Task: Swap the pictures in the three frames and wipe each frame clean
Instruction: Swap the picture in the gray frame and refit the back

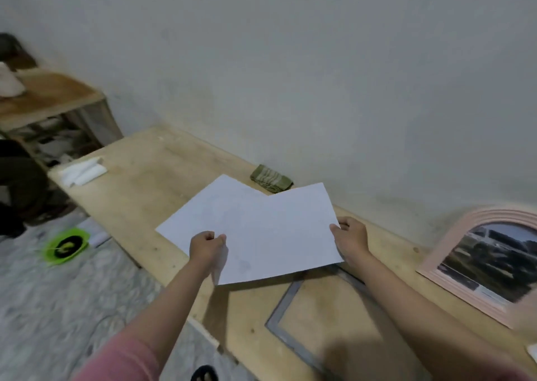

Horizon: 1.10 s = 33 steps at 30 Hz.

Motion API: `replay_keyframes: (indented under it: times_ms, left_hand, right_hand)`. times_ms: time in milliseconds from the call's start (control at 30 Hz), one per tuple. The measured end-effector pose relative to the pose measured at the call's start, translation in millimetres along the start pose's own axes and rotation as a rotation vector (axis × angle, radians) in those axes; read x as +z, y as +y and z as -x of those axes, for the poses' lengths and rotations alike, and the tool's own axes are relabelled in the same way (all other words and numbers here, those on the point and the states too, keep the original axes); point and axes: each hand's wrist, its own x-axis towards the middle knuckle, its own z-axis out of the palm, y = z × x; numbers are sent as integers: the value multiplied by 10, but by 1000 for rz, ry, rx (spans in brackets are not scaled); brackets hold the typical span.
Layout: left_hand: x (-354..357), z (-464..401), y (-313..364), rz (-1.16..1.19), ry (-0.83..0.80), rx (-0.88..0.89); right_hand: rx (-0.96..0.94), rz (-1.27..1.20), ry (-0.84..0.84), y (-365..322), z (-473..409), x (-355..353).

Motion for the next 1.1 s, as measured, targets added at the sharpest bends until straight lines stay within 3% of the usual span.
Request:
replay_keyframes:
  times_ms: [333, 633, 900, 1100]
  left_hand:
    - [-1689, -1308, -272, -42, 268, -151]
    - [-2393, -2138, -445, -156, 401, -122]
    - [-2418, -2560, -584, -302, 386, 33]
    - [-2364, -2646, -586, -395, 393, -32]
  right_hand:
    - [-120, 82, -209, -1091, -534, 2565]
    - [-236, 251, -291, -1538, -1016, 4261]
    - [-267, 538, -435, -1285, -1390, 4749]
    - [-416, 877, -398, -1186, -1373, 4838]
